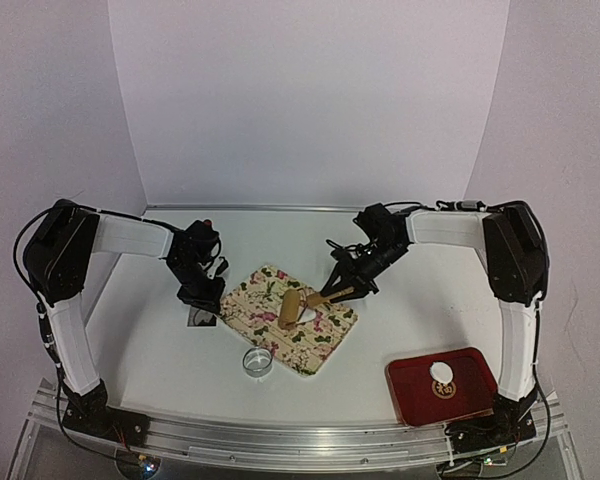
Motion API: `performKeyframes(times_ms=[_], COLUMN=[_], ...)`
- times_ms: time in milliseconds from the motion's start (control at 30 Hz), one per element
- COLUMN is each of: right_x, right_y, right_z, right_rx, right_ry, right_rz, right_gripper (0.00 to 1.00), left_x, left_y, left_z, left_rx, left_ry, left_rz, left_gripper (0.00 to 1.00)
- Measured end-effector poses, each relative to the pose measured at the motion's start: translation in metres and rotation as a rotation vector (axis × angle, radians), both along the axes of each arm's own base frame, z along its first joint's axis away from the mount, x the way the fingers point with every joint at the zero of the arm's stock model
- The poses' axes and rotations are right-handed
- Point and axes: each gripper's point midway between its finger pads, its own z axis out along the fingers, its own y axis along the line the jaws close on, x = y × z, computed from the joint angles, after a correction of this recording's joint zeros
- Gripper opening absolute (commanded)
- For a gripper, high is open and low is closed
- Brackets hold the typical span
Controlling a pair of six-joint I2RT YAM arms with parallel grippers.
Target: Roll out the dumpling wrappers from the dough
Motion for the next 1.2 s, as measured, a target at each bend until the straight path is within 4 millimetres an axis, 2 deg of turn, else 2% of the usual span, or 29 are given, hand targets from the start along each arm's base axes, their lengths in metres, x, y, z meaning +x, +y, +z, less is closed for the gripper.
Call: performKeyframes(times_ms=[100, 233, 333, 500, 633, 867, 933, 1100, 1200], right_x=[-0.002, -0.006, -0.005, 0.003, 0.010, 0.002, 0.004, 0.020, 0.021], right_y=[-0.009, -0.033, -0.038, -0.023, -0.013, -0.038, -0.033, -0.004, -0.010], right_z=[0.000, 0.001, -0.001, -0.009, -0.007, -0.006, -0.010, -0.009, -0.008], right_rx=[0.004, -0.001, 0.012, 0.030, 0.061, 0.042, 0.046, 0.071, 0.071], right_ry=[-0.022, -0.036, -0.027, 0.008, 0.008, -0.025, -0.010, -0.001, -0.028], right_rz=[-0.015, -0.052, -0.059, -0.039, -0.031, -0.057, -0.047, -0.011, -0.020], right_gripper=[0.00, 0.00, 0.00, 0.00, 0.00, 0.00, 0.00, 0.00, 0.00], left_x=[0.001, 0.002, 0.003, 0.003, 0.005, 0.006, 0.006, 0.008, 0.009], left_y=[0.002, 0.001, -0.001, -0.001, 0.001, 0.000, -0.001, 0.005, 0.007], left_z=[0.000, 0.000, 0.000, 0.000, 0.000, 0.000, 0.000, -0.001, -0.001], left_rx=[-0.006, -0.018, -0.028, -0.031, -0.033, -0.041, -0.044, -0.029, -0.030], left_ry=[0.003, 0.002, 0.001, 0.003, 0.002, -0.003, -0.002, -0.003, -0.002], left_rz=[0.007, 0.006, 0.005, 0.004, 0.005, 0.001, 0.000, 0.010, 0.012], left_gripper=[0.00, 0.00, 0.00, 0.00, 0.00, 0.00, 0.00, 0.00, 0.00])
